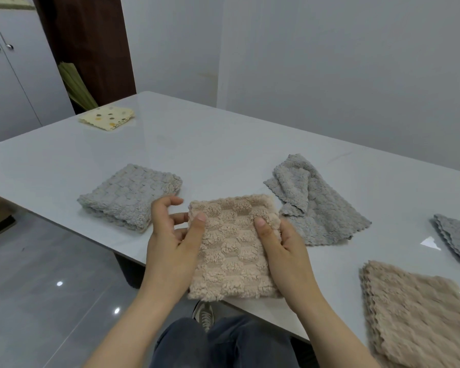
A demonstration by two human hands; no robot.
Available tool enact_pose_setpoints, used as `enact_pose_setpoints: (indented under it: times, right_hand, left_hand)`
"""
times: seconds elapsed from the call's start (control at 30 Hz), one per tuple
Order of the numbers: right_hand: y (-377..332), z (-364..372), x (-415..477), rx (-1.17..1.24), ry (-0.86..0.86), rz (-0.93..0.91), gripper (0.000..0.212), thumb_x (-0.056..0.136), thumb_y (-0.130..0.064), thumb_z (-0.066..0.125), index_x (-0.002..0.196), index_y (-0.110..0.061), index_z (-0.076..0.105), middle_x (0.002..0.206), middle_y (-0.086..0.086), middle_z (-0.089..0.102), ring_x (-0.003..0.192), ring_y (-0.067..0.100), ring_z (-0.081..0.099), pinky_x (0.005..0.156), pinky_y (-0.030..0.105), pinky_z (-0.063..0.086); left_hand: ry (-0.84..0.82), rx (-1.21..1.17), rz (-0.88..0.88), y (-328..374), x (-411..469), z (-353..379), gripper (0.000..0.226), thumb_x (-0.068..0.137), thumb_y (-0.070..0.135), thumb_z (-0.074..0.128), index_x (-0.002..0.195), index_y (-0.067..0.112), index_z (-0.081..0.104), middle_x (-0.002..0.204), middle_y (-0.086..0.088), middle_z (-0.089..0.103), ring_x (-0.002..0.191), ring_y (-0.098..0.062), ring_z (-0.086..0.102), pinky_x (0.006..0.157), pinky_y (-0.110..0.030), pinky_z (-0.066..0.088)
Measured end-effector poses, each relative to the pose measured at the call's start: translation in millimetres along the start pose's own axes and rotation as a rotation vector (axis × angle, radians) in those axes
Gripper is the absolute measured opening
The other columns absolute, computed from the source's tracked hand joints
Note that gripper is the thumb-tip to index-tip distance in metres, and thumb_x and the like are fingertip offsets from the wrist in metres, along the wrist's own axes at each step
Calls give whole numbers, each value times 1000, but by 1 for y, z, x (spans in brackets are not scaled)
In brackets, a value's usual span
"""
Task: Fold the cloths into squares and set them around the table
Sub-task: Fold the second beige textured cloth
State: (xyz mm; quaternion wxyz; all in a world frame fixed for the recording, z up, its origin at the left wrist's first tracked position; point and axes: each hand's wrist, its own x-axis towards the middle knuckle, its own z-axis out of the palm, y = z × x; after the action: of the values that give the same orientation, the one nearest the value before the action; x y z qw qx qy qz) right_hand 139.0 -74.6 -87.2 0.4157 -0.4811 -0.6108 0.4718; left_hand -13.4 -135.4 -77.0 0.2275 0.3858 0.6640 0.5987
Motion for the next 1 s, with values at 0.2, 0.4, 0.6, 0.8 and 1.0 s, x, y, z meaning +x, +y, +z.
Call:
enact_pose_setpoints:
  times: [0.2, 0.4, 0.6, 0.8, 1.0]
  right_hand:
    - [3, -3, 7, -90, 12, 34, 47, 87, -54, 57, 97, -9, 62, 94, 10, 70, 89, 25, 66, 84, 49, 52]
    - [8, -19, 9, -185, -95, 111, 37, 91, -48, 56, 73, -16, 47, 63, -6, 45, 55, 8, 42, 56, 26, 36]
    - [14, -24, 8, -304, -60, -9, 29, 96, -34, 53, 76, -14, 47, 63, -8, 45, 56, 6, 41, 49, 16, 33]
    - [-4, -22, 13, -323, -49, -108, 13, 96, -36, 51, 105, -27, 53, 82, -15, 61, 70, -13, 56, 56, 5, 40]
    - [-31, -21, 35, -275, -73, -149, 48, 92, -38, 56, 132, -43, 30, 103, -14, 54, 81, 2, 61, 72, 23, 50]
  left_hand:
    - [-314, 55, -123, -17, -3, -1, 8, 91, 32, 54, 99, 35, 52, 76, -1, 57, 52, -3, 45, 47, -8, 37]
    - [-231, 95, -48, -25, -3, 1, 16, 89, 21, 61, 97, 34, 60, 90, 5, 57, 53, 1, 46, 53, -8, 39]
    - [-349, 229, 26, -21, -5, -1, 31, 89, 30, 60, 118, 35, 52, 117, -32, 50, 79, -6, 62, 55, -11, 38]
    - [-385, 133, 3, -14, 5, -9, 43, 82, 33, 68, 119, 43, 50, 125, -24, 50, 112, -41, 48, 73, -27, 51]
    - [-367, 126, 57, -1, 38, -15, 59, 74, 39, 75, 123, 50, 45, 133, 22, 42, 111, -23, 55, 72, -19, 43]
